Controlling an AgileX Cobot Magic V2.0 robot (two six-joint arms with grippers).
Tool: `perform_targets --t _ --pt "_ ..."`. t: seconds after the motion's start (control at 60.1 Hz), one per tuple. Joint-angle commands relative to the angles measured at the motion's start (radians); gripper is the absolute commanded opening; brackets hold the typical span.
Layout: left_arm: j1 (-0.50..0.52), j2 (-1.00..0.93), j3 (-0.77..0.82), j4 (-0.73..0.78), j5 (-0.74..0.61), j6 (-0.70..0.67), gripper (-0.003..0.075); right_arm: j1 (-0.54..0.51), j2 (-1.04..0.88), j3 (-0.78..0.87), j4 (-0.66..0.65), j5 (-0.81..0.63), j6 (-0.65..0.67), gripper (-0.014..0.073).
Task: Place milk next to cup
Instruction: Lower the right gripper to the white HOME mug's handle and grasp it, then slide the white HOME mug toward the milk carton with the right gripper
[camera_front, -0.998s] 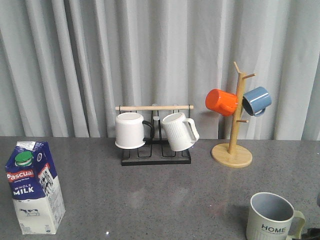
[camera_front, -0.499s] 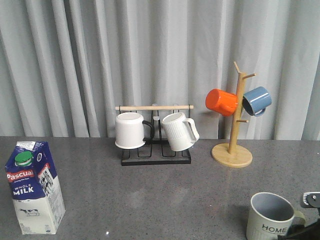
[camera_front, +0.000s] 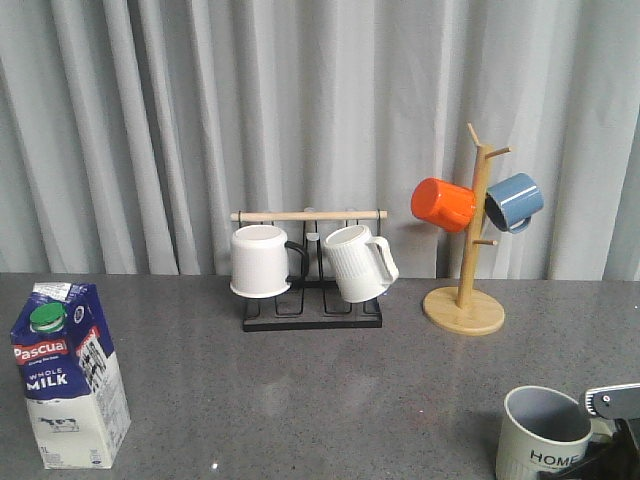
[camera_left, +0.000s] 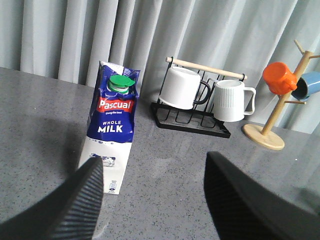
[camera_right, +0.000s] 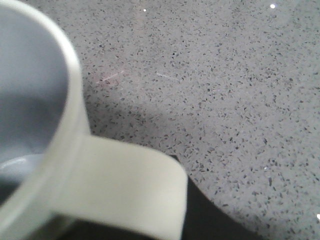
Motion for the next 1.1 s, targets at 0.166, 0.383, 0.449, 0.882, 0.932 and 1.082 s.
perform_targets --t 0.166,0.383,0.449,0.882,0.932,1.082 --pt "0.001 0.017 -0.032 -0.011 -0.041 0.001 0.0433 0.171 -0.173 -0.132 -0.045 0.083 0.024 -0.0008" --pt "0.001 0.017 -0.032 -0.011 -0.034 0.001 0.0433 0.357 -0.062 -0.398 -0.032 0.255 0.027 -0.0005" --pt "0.001 0.017 -0.032 -0.011 -0.030 0.001 0.0433 0.380 -0.011 -0.455 -0.010 0.296 0.031 -0.0005" --pt "0.001 0.017 -0.032 -0.011 0.009 0.001 0.0433 0.439 0.166 -0.491 0.031 0.347 0.060 0.0030" --pt "0.001 0.017 -0.032 -0.011 0.009 0.001 0.0433 0.447 0.166 -0.491 0.035 0.352 0.060 0.0053" --pt "0.001 0.017 -0.032 -0.011 0.013 0.001 0.0433 0.446 0.166 -0.491 0.054 0.371 0.060 0.0164"
